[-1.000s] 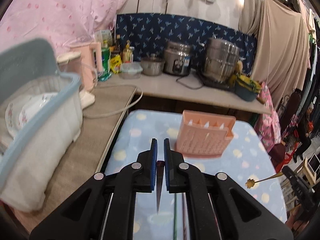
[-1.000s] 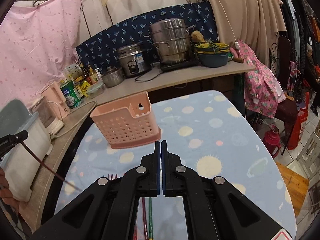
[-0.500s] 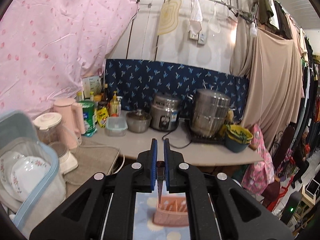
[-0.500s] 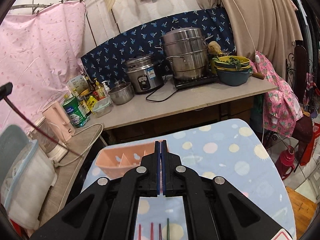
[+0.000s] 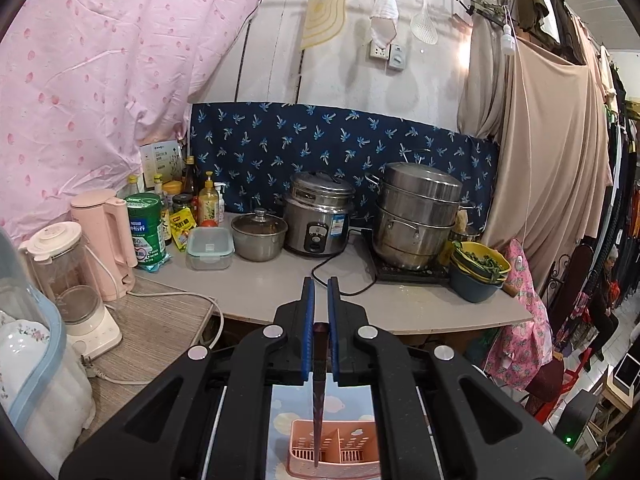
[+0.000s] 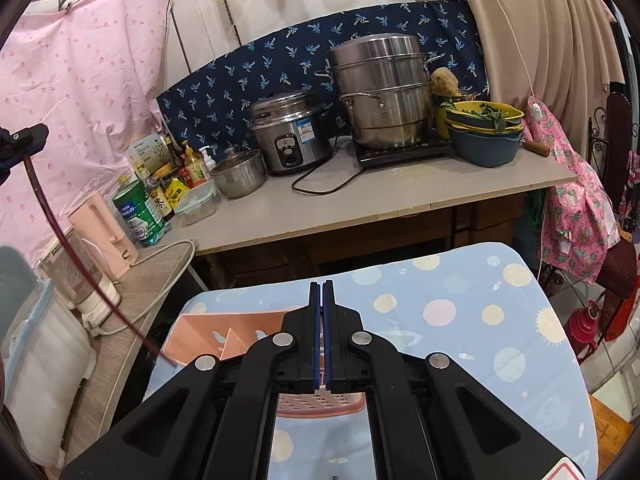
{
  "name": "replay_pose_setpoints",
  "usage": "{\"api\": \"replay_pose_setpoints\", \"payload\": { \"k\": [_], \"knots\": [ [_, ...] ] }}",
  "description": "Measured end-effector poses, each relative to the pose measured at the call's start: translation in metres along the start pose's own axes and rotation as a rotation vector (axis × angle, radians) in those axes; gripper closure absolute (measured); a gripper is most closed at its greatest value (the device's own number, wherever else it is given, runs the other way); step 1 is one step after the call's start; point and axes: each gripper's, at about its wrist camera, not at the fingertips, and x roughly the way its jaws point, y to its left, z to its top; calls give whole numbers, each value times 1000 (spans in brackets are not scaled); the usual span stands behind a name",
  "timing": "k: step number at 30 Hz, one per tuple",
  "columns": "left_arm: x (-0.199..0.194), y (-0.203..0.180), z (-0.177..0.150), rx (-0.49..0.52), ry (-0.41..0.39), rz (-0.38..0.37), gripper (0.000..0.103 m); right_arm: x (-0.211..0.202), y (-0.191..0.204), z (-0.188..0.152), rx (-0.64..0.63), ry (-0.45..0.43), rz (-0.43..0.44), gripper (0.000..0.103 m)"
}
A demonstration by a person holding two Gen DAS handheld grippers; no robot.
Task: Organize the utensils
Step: 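Lower chopstick and spoon into the pink basket and open both tools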
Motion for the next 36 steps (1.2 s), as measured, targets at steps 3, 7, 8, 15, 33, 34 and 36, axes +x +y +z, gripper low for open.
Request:
{"api": "replay_pose_setpoints", "payload": {
  "k": [3, 7, 8, 15, 33, 34, 36],
  "knots": [
    [4, -1, 2, 2, -3, -2, 97, 5, -1, 0, 0, 3, 1, 101],
    [6, -2, 7, 7, -6, -9, 97, 11, -1, 0, 0, 4, 4, 101],
    [4, -4, 8, 15, -14, -8, 97, 12, -1, 0, 1, 5, 3, 101],
    [15, -1, -3, 17, 5, -1, 97, 23, -4, -7, 6, 27, -3, 101],
    [0, 36, -66, -2, 73, 63, 45, -23, -8, -30, 1, -2, -22, 80],
    [-6, 38, -70, 2, 75, 66, 43, -30, -8, -34, 1, -3, -20, 79],
    [-17, 41, -80, 14, 81, 75, 40, -43, -10, -43, -2, -2, -18, 78]
  ]
}}
